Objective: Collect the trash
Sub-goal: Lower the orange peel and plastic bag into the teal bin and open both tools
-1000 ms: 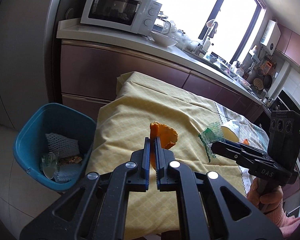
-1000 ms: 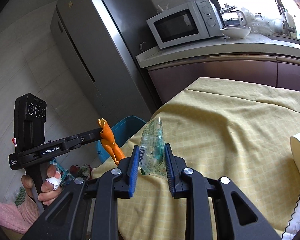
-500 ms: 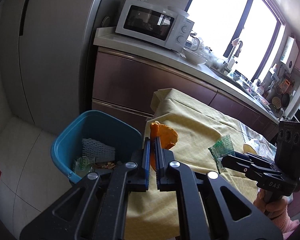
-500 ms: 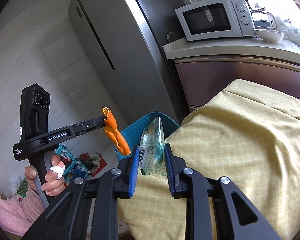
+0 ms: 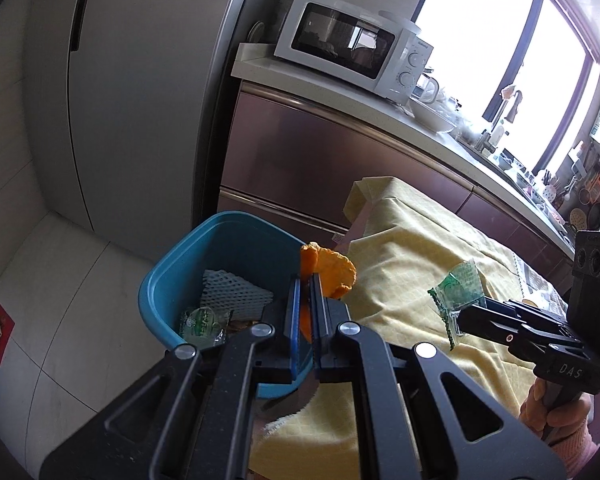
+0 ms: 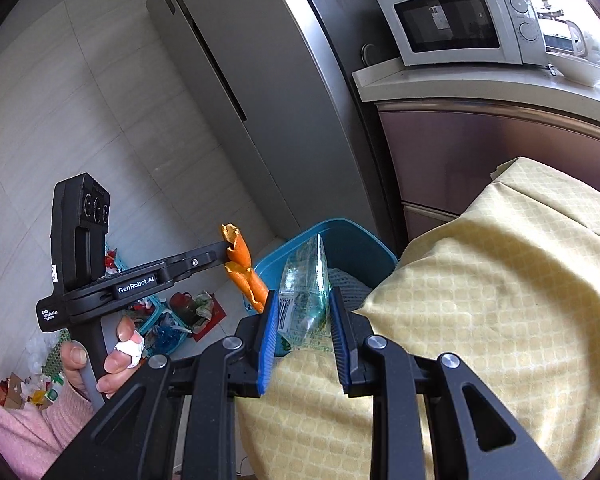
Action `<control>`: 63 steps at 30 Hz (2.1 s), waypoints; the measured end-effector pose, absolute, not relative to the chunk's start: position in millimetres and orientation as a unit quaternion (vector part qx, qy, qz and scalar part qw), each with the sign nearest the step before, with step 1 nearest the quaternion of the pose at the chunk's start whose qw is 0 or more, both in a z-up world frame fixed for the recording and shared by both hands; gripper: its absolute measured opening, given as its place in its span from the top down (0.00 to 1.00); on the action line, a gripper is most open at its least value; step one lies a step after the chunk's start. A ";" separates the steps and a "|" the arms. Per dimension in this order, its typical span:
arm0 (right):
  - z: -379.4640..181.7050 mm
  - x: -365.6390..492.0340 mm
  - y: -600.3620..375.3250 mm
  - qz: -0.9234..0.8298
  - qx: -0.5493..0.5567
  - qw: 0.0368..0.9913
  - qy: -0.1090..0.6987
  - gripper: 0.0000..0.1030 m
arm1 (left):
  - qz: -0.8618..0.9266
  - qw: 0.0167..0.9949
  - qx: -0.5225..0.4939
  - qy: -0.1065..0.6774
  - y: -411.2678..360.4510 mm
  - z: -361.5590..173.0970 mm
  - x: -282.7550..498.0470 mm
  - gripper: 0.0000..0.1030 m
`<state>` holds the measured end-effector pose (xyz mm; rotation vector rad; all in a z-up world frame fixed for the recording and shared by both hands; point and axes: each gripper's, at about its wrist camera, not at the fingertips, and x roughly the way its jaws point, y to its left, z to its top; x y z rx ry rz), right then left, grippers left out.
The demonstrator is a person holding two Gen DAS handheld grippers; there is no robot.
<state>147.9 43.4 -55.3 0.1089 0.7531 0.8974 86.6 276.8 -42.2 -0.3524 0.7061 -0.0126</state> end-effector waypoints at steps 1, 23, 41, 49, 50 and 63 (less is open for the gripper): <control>-56.6 149.5 46.7 0.424 0.051 0.831 0.358 0.76 | -0.005 0.922 -0.172 0.347 277.8 -45.0 88.6 0.95; -78.3 170.4 103.8 0.425 0.009 0.815 0.393 0.73 | 0.029 0.903 -0.175 0.392 290.0 -98.1 119.2 0.95; -95.0 192.0 136.5 0.404 -0.023 0.811 0.423 0.68 | 0.042 0.891 -0.175 0.418 291.0 -126.2 141.4 0.95; -102.1 200.8 147.4 0.393 -0.025 0.809 0.437 0.64 | 0.042 0.885 -0.182 0.427 293.0 -136.7 149.4 0.94; -103.1 201.4 148.2 0.391 -0.026 0.809 0.438 0.63 | 0.040 0.883 -0.184 0.429 292.6 -138.4 151.0 0.94; -111.6 213.5 141.3 0.379 -0.005 0.808 0.451 0.45 | 0.019 0.881 -0.197 0.429 291.4 -147.0 159.1 0.88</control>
